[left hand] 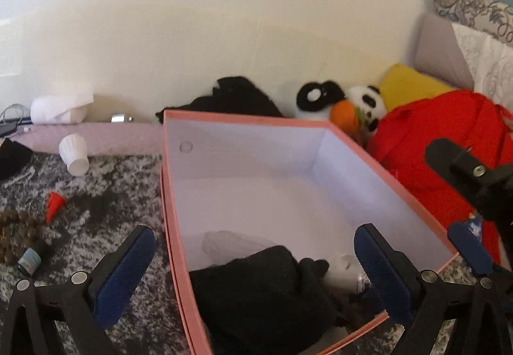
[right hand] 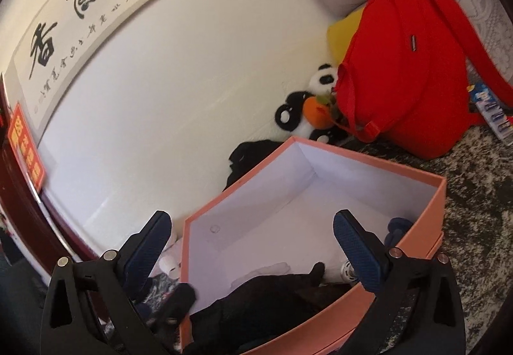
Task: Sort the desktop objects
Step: 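Carry the sock and hair tie into the pink box and release both, then grasp the green tape measure with the left tool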
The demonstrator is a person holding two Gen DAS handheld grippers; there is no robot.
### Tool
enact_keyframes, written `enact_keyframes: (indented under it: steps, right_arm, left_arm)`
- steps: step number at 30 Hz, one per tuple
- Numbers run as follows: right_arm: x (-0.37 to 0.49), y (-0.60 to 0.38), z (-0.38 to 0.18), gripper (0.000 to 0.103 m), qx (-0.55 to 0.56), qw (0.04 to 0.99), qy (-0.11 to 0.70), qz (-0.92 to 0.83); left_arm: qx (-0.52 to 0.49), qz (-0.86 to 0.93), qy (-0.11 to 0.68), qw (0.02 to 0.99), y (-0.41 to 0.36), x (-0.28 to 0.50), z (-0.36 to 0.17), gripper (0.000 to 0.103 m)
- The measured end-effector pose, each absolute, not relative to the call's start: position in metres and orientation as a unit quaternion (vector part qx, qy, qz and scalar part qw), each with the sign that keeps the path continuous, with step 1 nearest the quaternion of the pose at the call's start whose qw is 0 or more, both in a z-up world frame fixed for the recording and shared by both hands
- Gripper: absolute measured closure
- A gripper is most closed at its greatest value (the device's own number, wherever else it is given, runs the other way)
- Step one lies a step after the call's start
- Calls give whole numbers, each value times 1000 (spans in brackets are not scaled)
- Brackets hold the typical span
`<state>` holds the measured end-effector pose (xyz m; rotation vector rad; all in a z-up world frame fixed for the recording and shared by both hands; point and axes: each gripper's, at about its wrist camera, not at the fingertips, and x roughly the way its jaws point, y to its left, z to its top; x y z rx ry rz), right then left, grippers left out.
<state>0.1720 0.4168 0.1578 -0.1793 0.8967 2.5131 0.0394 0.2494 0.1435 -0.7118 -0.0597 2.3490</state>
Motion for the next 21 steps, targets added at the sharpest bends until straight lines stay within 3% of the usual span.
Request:
enact_keyframes:
  steps: [14,21]
  right_arm:
    - [141,345,181,0,-82,250,156,952]
    - [136,325,185,0,-68,270,123,953]
  left_arm:
    - [-262,916,-10,302,233,37,143,1]
    - [-289,922,15,258,217,28,145,1]
